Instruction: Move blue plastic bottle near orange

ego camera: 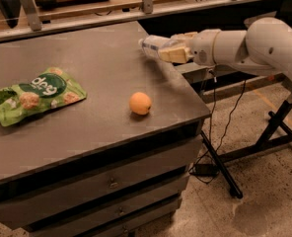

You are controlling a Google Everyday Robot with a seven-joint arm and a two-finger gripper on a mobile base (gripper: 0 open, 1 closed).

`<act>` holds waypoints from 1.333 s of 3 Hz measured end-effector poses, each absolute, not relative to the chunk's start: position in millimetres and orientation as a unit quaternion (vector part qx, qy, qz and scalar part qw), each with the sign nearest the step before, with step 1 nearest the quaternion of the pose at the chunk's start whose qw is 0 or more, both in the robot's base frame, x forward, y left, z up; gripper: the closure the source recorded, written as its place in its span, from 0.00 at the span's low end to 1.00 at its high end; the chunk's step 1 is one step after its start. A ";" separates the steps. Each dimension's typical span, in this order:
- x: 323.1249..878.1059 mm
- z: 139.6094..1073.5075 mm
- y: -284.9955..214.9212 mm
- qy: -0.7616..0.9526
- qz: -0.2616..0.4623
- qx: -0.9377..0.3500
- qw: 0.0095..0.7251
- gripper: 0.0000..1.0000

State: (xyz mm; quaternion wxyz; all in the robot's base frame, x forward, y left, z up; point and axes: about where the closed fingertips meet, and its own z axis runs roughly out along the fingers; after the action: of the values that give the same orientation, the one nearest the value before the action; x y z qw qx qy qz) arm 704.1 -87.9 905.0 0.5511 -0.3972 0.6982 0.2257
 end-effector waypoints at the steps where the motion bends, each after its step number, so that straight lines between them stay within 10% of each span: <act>1: 669.0 904.3 -91.5 0.676 0.269 -0.431 0.534 1.00; 4: 588.8 887.5 -104.8 0.649 0.344 -0.476 0.483 1.00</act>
Offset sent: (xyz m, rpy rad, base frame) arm -0.1155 -0.0232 -0.0019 0.0260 0.0574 0.2904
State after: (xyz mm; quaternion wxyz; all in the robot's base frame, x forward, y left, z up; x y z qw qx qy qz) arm 588.8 -104.8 887.5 0.4829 -0.4764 0.6491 0.3443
